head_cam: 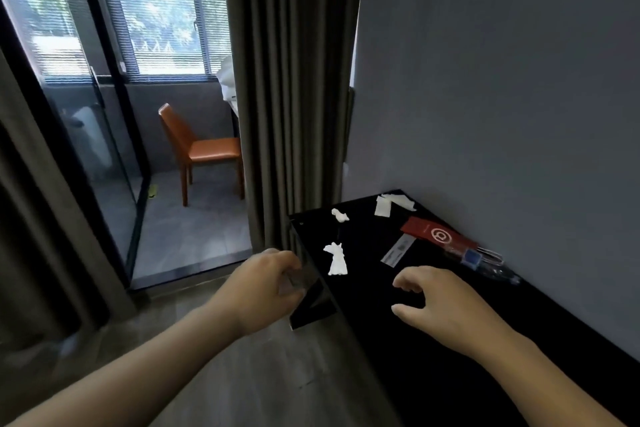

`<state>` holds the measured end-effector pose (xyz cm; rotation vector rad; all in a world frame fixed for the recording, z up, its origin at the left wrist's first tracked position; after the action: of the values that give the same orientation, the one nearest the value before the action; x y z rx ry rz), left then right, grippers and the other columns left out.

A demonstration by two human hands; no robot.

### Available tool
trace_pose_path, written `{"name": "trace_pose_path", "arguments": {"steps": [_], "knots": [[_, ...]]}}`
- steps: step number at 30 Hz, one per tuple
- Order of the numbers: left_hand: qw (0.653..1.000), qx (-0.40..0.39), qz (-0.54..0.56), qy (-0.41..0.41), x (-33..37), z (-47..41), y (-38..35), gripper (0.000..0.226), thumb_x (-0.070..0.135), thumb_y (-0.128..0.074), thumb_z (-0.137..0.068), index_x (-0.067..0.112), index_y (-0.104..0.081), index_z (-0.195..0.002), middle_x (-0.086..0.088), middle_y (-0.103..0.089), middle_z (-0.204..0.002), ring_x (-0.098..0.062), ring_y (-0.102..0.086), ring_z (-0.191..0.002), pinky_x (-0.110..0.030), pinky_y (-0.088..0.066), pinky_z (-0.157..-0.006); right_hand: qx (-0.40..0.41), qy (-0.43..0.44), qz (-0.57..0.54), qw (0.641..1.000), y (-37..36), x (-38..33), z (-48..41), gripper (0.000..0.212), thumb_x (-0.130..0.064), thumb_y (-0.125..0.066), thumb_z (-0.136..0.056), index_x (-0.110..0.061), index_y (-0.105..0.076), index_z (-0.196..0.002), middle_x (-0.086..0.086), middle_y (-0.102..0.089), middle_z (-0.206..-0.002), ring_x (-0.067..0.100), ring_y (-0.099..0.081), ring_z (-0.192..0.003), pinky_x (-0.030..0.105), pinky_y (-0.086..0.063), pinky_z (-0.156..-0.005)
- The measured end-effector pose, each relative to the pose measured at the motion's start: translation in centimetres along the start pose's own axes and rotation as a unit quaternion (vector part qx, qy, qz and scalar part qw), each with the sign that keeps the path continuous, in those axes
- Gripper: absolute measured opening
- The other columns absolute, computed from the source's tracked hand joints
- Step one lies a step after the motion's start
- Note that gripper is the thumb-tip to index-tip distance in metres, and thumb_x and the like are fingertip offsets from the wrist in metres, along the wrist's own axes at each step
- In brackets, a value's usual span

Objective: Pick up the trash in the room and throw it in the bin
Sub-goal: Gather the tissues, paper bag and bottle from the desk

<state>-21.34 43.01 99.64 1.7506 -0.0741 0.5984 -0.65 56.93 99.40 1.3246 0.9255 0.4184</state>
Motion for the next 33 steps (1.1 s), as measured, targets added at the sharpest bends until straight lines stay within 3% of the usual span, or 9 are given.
{"name": "trace_pose_path", "arguments": {"steps": [8, 17, 29, 33], "knots": [[0.997, -0.054, 0.023, -0.047, -8.7, -12.9, -0.8, 0.036, 0.033, -0.065, -0.084, 0.021, -0.058, -0.117, 0.006, -0.055, -0.107, -0.01, -0.057, -0.098, -0.024, -0.049, -0.085, -0.003, -0.122, -0.032, 0.992, -3.3, 0.1, -9.9, 0.038, -0.044, -0.064, -0.083, -0.034, -0.059, -0.119, -0.018, -0.058, -0.114, -0.002, -0.054, -0.104, 0.021, -0.048, -0.09], [0.986, -0.129, 0.053, -0.086, -12.0, -24.3, -7.7, 0.034, 0.032, -0.068, -0.083, 0.019, -0.06, -0.114, 0.004, -0.057, -0.107, -0.012, -0.061, -0.092, -0.031, -0.052, -0.085, -0.037, -0.218, -0.05, 0.974, -5.8, 5.8, -16.7, 0.038, -0.044, -0.065, -0.084, -0.035, -0.056, -0.12, -0.017, -0.056, -0.115, 0.0, -0.053, -0.105, 0.02, -0.046, -0.089], [0.977, -0.206, 0.029, -0.054, -12.8, -41.4, -18.0, 0.036, 0.034, -0.066, -0.084, 0.019, -0.058, -0.116, 0.003, -0.056, -0.108, -0.011, -0.06, -0.091, -0.026, -0.052, -0.079, -0.062, -0.239, -0.109, 0.963, -7.6, 19.4, -29.8, 0.031, -0.035, -0.067, -0.085, -0.024, -0.062, -0.114, -0.007, -0.061, -0.109, 0.005, -0.055, -0.098, 0.018, -0.047, -0.083], [0.968, -0.249, 0.016, -0.012, -14.1, -43.9, -22.2, 0.043, 0.038, -0.068, -0.082, 0.018, -0.057, -0.118, 0.002, -0.053, -0.104, -0.011, -0.058, -0.086, -0.024, -0.051, -0.075, -0.078, -0.247, -0.126, 0.958, -8.7, 22.6, -32.9, 0.019, -0.031, -0.068, -0.085, -0.031, -0.06, -0.103, -0.014, -0.055, -0.101, 0.003, -0.054, -0.095, 0.011, -0.04, -0.072]]}}
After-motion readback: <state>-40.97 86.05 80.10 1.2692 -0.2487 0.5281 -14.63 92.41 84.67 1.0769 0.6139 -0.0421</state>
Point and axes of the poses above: each hand's wrist, its own z-axis away from the middle knuckle, its own y-axis out of the back of the hand, x = y × z, the point moved 5 cm from there along -z, towards the middle knuckle
